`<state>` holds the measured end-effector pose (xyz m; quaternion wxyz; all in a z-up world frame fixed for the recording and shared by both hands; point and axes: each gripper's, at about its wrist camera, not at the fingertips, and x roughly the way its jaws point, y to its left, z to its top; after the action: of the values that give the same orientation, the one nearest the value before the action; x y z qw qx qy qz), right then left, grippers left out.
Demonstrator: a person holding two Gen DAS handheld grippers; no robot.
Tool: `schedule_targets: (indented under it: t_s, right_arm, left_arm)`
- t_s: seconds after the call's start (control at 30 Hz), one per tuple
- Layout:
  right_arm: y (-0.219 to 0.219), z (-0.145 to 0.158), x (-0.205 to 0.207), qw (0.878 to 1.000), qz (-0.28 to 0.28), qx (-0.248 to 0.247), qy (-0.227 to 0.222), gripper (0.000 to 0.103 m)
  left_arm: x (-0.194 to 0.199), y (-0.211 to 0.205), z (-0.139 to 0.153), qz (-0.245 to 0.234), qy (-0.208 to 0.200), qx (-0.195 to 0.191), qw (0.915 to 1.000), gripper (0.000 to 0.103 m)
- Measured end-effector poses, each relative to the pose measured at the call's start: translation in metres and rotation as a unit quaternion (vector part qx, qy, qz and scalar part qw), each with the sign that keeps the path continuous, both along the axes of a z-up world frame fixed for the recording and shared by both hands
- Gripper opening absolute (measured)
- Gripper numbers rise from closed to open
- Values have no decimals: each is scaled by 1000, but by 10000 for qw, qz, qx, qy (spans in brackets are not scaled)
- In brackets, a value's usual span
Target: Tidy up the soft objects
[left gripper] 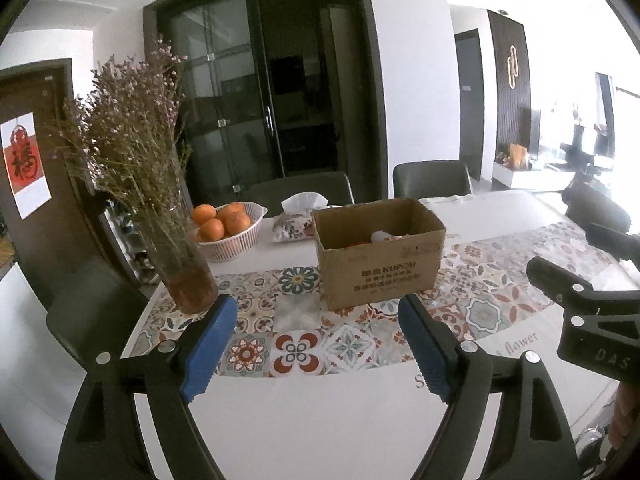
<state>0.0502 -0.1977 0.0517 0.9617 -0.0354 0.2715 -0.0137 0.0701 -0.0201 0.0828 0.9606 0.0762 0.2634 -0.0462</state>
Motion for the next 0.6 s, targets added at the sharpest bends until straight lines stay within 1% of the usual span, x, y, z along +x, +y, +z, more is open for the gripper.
schedule_targets:
  t_s: [0.1,0.17,0.3,0.47,0.6]
  right_arm:
    - [0,-3,-16,10000,-34,-6,-67,92]
    - [0,-6,-28,9999,-64,-25,-104,92]
    - [0,-7,-44,9998,-69,-61,-189,92]
    - [-1,-8,-67,9991,-81,138,-387,92]
    - [0,-13,-76,9988,-23,240,-423,92]
  left_arm:
    - [-13,-1,-2,-17,-47,-3,10000,85]
    - [-21,0,-4,-15,-75,-10,10000,90]
    - [-35,1,-7,0,-53,-46,10000,91]
    - [-52,4,-10,-8,-47,-173,9998,92]
    - [-64,6,-12,-64,-55,-199,9998,92]
